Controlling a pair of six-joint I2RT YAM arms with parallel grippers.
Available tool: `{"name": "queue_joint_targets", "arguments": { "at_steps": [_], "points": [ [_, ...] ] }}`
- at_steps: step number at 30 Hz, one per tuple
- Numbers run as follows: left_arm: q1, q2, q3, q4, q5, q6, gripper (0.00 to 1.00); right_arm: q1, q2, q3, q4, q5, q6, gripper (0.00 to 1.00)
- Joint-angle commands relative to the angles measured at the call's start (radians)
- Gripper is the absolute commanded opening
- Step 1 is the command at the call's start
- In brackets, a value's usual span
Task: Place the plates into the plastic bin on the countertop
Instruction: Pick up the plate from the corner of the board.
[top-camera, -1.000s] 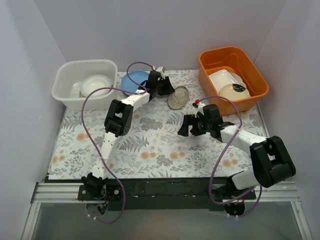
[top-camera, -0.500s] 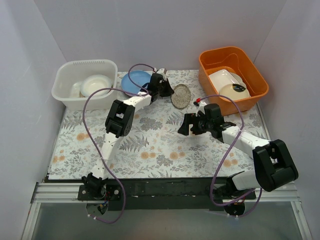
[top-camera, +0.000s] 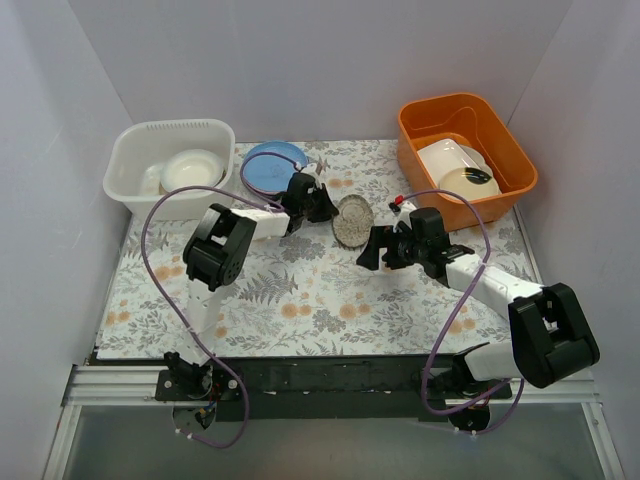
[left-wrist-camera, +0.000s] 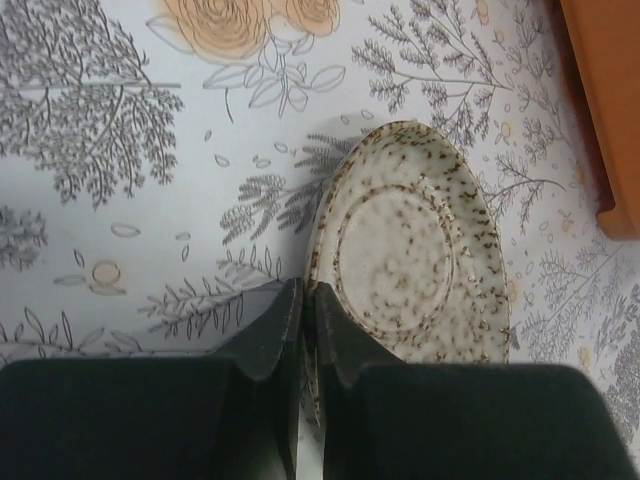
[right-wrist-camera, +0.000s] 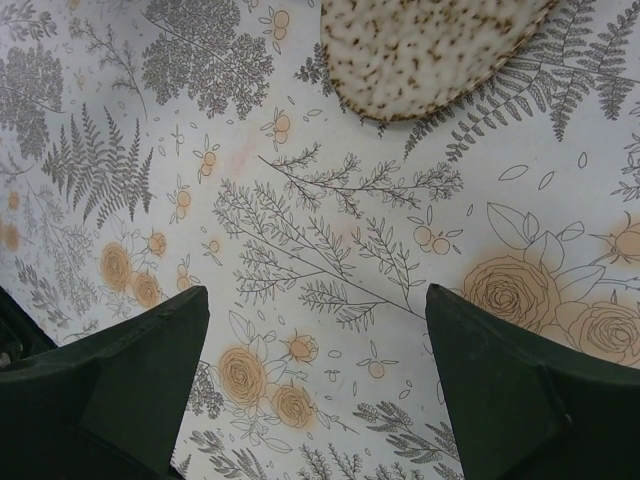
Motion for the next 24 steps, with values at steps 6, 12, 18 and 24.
{"name": "queue_joint_targets", "arguments": {
  "at_steps": [6,12,18,24],
  "points": [
    [-0.061,-0.191,-0.335,-0.064,-0.021,-0.038,0.0,-0.003,0.021,-0.011,0.057,-0.024,0.002,0.95],
    [-0.092,-0.366,-0.514,-0.031,-0.038,-0.079,0.0,-0.003,0.087,-0.002,0.084,-0.052,-0.003,0.93],
    [-0.123,-0.476,-0.593,0.002,-0.042,-0.107,0.0,-0.003,0.13,-0.004,0.115,-0.077,0.007,0.89],
    [-0.136,-0.505,-0.596,0.012,-0.038,-0.112,0.0,-0.003,0.117,-0.017,0.115,-0.08,0.01,0.88]
  ]
}}
